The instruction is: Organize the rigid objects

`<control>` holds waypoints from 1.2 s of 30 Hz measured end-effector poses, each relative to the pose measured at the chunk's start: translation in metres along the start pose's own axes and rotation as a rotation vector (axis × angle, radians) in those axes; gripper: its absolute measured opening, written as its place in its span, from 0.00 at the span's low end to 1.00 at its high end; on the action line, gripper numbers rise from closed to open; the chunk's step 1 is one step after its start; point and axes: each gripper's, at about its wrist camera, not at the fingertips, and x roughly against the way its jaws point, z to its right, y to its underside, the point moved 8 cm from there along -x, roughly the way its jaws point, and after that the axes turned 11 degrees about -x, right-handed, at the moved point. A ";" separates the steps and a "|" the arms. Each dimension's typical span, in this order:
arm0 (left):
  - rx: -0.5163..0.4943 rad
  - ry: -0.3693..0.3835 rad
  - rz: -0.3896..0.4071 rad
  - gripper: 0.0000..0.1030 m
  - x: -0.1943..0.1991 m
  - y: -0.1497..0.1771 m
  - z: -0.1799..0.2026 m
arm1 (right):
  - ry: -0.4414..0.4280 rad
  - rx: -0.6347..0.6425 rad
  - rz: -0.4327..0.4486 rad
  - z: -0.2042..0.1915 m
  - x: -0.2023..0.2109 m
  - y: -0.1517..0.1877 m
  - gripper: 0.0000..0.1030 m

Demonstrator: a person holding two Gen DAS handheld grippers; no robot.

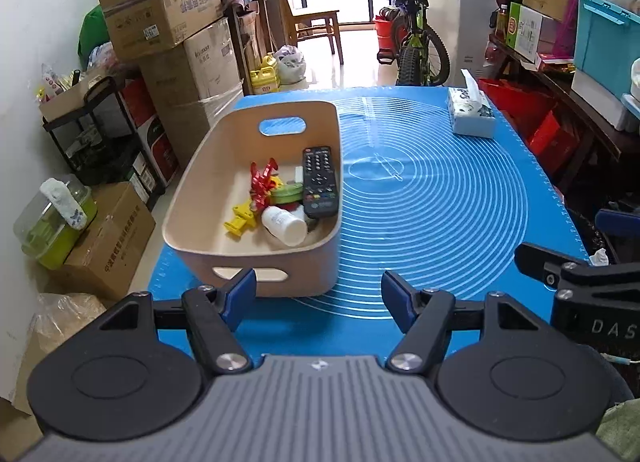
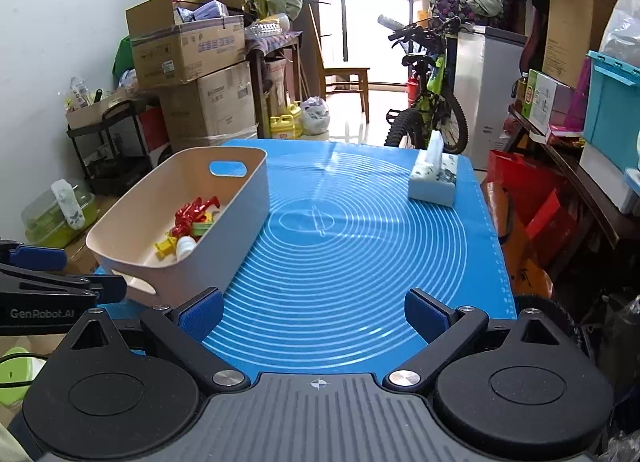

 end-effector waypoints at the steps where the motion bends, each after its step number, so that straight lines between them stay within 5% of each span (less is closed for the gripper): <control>1: 0.001 0.004 -0.001 0.68 -0.001 0.003 0.003 | 0.000 0.000 0.003 0.002 0.000 0.003 0.94; 36: 0.075 -0.060 0.044 0.68 -0.013 0.043 0.016 | -0.005 0.001 0.138 0.012 0.016 0.051 0.94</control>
